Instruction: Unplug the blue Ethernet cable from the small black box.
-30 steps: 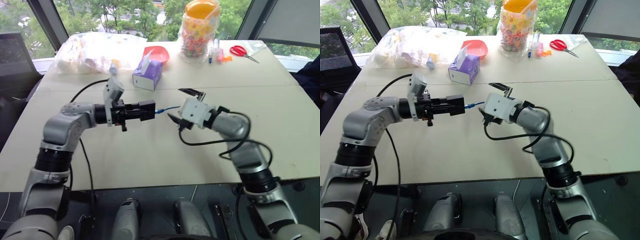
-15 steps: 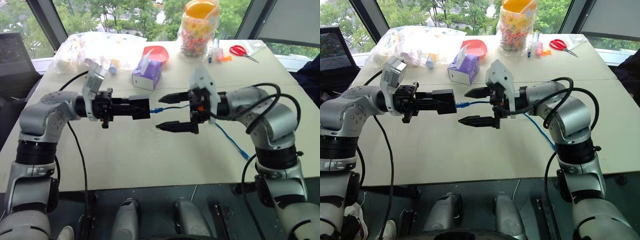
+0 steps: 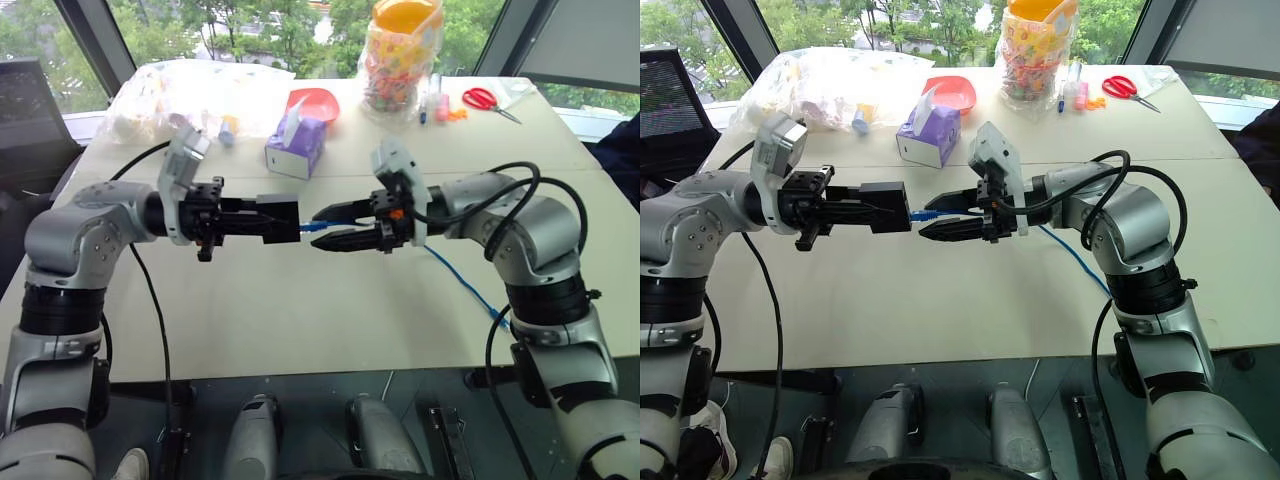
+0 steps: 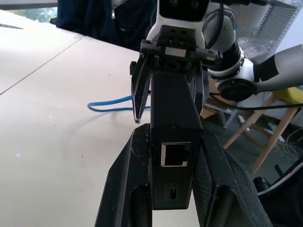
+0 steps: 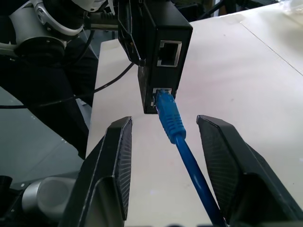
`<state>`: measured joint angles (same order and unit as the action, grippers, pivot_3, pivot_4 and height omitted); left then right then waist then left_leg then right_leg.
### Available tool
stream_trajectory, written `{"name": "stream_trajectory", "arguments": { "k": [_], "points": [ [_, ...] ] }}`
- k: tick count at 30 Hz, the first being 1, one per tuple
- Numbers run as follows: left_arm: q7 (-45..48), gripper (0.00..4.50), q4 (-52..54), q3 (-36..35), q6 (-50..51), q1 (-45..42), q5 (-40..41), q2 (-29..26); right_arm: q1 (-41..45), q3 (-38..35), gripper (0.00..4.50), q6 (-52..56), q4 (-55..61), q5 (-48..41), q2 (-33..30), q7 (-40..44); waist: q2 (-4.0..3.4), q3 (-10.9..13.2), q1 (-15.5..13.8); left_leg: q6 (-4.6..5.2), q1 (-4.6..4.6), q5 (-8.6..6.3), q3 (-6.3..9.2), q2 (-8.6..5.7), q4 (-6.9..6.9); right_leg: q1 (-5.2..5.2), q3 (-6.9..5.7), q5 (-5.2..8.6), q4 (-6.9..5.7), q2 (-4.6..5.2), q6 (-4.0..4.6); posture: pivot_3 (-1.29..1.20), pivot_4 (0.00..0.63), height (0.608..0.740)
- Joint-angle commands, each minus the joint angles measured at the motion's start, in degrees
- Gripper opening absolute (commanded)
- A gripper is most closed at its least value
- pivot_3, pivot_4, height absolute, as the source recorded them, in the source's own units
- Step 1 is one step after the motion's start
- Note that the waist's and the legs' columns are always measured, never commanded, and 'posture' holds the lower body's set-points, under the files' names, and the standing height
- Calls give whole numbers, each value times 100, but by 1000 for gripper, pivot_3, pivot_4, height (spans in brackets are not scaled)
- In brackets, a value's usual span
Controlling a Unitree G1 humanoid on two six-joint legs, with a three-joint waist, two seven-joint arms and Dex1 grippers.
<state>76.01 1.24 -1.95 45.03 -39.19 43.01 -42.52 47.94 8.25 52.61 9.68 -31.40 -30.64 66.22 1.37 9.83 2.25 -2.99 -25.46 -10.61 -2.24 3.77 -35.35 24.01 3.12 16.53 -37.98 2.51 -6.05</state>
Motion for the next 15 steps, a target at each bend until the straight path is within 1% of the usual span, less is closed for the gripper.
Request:
{"name": "stream_trajectory", "arguments": {
  "k": [1, 2, 4, 5, 7, 15],
  "points": [
    [50, 503, 148, -159, -167, -29, 3, -97, 212, -42, 2140, 74, 100, -232, -107, 102, 0, 0, -1, 0, 0, 0, 0, 0, 0, 0, 0, 0, 0, 0, 0, 0, 150, 735],
    [51, 503, 141, -154, -179, -29, 0, -100, 216, -32, 2140, 75, 103, -243, -117, 108, 0, 0, -2, 0, 0, 0, 0, 0, 0, 0, 0, 0, 0, 0, 0, 0, 150, 735],
    [54, 503, 129, -140, -206, -29, -10, -100, 223, -25, 1583, 78, 106, -264, -129, 104, 0, 0, -1, 0, 0, 0, 0, 0, 0, 0, 0, 0, 0, 0, 0, 0, 150, 735],
    [55, 503, 120, -133, -218, -31, -17, -97, 226, -24, 1242, 93, 110, -283, -133, 99, 0, 0, -1, 0, 0, 0, 0, 0, 0, 0, 0, 0, 0, 0, 0, 0, 150, 735],
    [69, 503, 97, -134, -238, -38, -26, -94, 231, 7, 305, 109, 135, -291, -135, 73, 0, 0, -2, 0, 0, 0, 0, 0, 0, 0, 0, 0, 0, 0, 0, 0, 150, 735],
    [92, 503, 48, -119, -263, -77, -52, -49, 237, 30, 305, 238, 203, -372, -79, -54, 0, 0, -2, 0, 0, 0, -1, 0, 0, 0, 0, 0, -1, 0, 0, 0, 150, 735]
  ]
}}
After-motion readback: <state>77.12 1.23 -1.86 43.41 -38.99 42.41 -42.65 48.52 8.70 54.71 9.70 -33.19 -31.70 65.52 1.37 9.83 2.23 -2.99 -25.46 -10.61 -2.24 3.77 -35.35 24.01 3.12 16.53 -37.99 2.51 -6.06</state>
